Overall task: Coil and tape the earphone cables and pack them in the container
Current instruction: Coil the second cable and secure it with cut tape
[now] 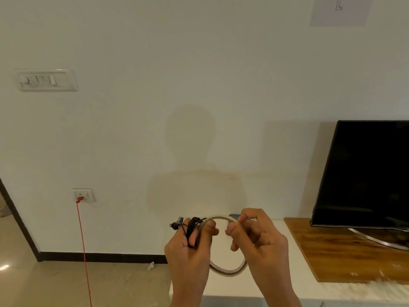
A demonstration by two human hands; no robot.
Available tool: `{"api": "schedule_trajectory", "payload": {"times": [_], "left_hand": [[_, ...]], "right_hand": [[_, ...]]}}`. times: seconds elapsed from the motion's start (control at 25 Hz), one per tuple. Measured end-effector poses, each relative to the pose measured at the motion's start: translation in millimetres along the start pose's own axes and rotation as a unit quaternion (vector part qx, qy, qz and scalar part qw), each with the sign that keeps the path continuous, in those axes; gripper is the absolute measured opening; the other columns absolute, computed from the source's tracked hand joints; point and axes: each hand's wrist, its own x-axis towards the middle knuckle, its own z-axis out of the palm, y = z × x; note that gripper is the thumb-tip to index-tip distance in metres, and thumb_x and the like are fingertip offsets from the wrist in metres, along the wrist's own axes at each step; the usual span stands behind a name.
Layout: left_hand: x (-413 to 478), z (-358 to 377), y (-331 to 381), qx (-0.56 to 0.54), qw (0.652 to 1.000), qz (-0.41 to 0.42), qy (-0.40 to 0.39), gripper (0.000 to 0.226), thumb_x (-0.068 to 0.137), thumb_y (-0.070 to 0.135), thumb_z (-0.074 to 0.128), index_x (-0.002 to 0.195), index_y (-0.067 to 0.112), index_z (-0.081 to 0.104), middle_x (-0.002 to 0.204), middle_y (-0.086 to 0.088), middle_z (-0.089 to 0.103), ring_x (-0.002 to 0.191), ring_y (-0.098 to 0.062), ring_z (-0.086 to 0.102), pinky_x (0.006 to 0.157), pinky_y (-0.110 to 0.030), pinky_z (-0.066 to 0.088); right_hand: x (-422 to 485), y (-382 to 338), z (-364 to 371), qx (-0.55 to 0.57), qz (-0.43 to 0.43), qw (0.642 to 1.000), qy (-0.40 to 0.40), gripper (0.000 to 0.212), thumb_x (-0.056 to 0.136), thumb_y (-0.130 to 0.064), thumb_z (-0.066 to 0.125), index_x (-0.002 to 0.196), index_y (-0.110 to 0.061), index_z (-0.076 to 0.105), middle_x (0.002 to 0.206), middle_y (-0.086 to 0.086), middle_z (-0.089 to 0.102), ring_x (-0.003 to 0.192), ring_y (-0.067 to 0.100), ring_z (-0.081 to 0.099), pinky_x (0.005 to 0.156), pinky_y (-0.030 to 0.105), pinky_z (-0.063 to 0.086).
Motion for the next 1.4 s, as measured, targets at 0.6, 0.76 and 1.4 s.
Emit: {"api": "schedule_trajectory", "payload": {"times": [0.6,0.76,1.4], "left_hand": [[-3.5,13.6,0.3,-0.009,0.989,-0.125,0.078,0.023,0.082,0.036,0.066,0.066,0.019,0.064,0.057,0.012,0.068,0.058,-0.005,0.06,0.061,-0.023,0.045],[16.3,-8.9,-4.5,0.074,0.993,-0.034,-0.089,0.035,0.06,0.057,0.071,0.069,0.024,0.066,0.044,0.011,0.039,0.046,-0.006,0.038,0.051,-0.015,0.034],[-2.4,2.7,5.9,-0.104,0.99,-0.006,-0.098,0.018,0.071,0.045,0.068,0.067,0.027,0.069,0.063,-0.012,0.062,0.055,-0.01,0.058,0.053,-0.021,0.051]], "right_hand": [[-17.7,16.0,22.9,0.017,-0.035,0.986,0.16,0.014,0.082,-0.029,0.066,0.091,-0.025,0.057,0.073,-0.013,0.071,0.059,0.004,0.069,0.058,0.013,0.054],[0.3,11.1,-7.1,-0.018,-0.034,0.999,0.006,0.013,0.083,-0.015,0.065,0.085,-0.028,0.061,0.067,-0.001,0.068,0.06,0.012,0.067,0.055,0.02,0.052],[4.4,4.4,-9.4,0.028,-0.06,0.994,-0.084,0.018,0.083,-0.046,0.059,0.079,-0.032,0.049,0.065,0.001,0.06,0.054,0.011,0.052,0.051,0.02,0.046]]}}
